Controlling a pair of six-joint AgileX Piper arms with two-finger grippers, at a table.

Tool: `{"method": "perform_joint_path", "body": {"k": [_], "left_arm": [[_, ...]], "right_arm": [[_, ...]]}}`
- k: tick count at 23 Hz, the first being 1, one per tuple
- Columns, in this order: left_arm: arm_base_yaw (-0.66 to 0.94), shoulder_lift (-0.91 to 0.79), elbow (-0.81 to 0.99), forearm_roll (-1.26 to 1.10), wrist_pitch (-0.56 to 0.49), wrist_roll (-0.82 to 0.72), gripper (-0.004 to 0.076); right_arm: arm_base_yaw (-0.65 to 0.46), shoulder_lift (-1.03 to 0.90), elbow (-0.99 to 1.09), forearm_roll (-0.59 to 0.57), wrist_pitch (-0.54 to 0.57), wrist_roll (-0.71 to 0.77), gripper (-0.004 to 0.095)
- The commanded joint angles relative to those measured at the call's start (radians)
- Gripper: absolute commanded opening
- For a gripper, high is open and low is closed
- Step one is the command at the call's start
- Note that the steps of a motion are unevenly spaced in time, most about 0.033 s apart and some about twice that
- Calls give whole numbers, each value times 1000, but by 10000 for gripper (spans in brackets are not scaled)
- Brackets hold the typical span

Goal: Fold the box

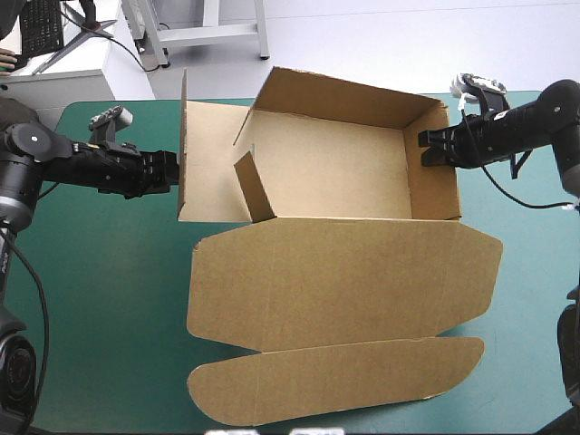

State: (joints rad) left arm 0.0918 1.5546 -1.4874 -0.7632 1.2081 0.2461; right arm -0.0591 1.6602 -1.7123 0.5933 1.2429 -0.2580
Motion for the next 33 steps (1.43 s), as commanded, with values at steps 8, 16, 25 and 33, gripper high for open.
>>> {"method": "perform_joint_path", "body": {"k": [8, 16, 25, 33], "left_arm": [[-1, -46, -30, -344, 76, 110, 401], [-72, -84, -30, -349, 76, 146, 401], [-93, -120, -30, -354, 76, 153, 401], [-121, -120, -30, -284, 61, 155, 401]], "right_arm": [[28, -50, -26, 46, -74, 15, 0], [150, -50, -26, -150, -218, 107, 0], [168, 3, -26, -160, -254, 168, 0], [273, 50, -28, -146, -318, 177, 0]]}}
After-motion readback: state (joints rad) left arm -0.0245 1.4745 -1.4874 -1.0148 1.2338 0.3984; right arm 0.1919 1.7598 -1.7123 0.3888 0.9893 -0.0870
